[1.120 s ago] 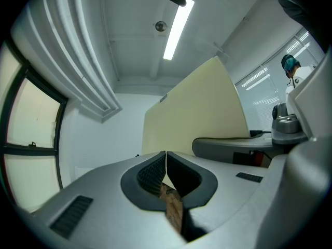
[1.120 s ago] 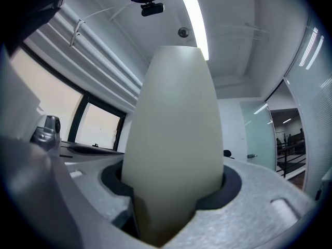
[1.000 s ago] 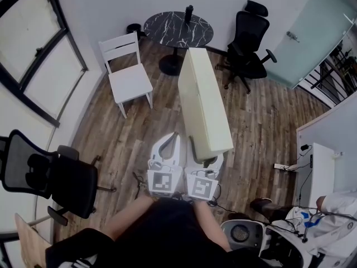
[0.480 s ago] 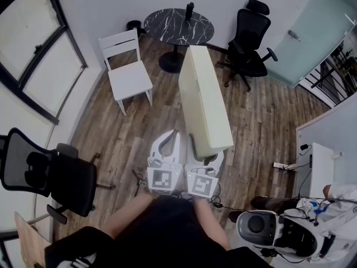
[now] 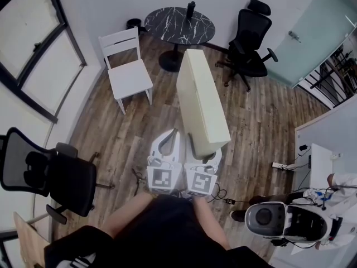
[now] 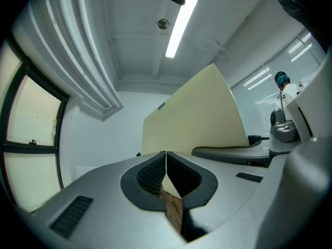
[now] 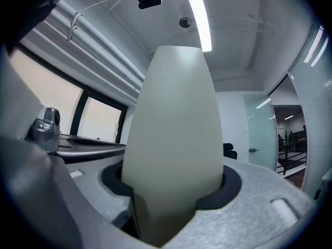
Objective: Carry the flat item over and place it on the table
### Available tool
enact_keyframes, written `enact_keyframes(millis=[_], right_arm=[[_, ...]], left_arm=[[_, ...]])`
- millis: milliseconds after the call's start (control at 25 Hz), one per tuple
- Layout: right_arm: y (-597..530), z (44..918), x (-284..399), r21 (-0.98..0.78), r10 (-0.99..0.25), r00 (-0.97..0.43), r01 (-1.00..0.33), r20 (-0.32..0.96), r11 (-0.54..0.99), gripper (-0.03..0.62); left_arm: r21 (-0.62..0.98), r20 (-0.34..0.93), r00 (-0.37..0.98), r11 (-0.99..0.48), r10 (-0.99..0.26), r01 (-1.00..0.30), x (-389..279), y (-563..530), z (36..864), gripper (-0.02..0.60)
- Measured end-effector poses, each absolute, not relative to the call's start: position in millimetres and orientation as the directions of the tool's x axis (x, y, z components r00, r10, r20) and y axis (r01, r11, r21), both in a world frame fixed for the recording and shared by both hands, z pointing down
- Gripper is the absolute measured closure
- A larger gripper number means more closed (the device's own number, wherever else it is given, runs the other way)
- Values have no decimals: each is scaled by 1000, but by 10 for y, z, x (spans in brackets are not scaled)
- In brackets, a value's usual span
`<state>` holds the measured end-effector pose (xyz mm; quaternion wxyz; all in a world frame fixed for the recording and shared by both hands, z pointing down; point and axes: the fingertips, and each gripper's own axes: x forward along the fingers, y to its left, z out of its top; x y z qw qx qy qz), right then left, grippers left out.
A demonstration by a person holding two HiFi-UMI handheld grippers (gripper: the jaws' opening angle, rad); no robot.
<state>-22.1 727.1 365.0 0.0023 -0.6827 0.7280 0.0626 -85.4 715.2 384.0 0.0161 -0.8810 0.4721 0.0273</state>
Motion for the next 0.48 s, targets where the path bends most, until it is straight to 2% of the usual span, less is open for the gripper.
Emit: enact_keyframes(millis=[240,360,480], right_arm=[[7238,3764,-339,153,-998,-50,-987,-41,43,303],[7198,3748,-449,160,-998,-40,-987,-42,33,303],[7130,3755,-587,172,-999,-32,-985,-38,25,303]], left_arm=[[-61,-67,574,-571,-816,-819,-1012,7074,3898,580],[3,-54,561,-562,-826,-827,-1141,7022,3893,580],[-68,-68,586,-582,-808,-810,-1269,6932,3925,580]])
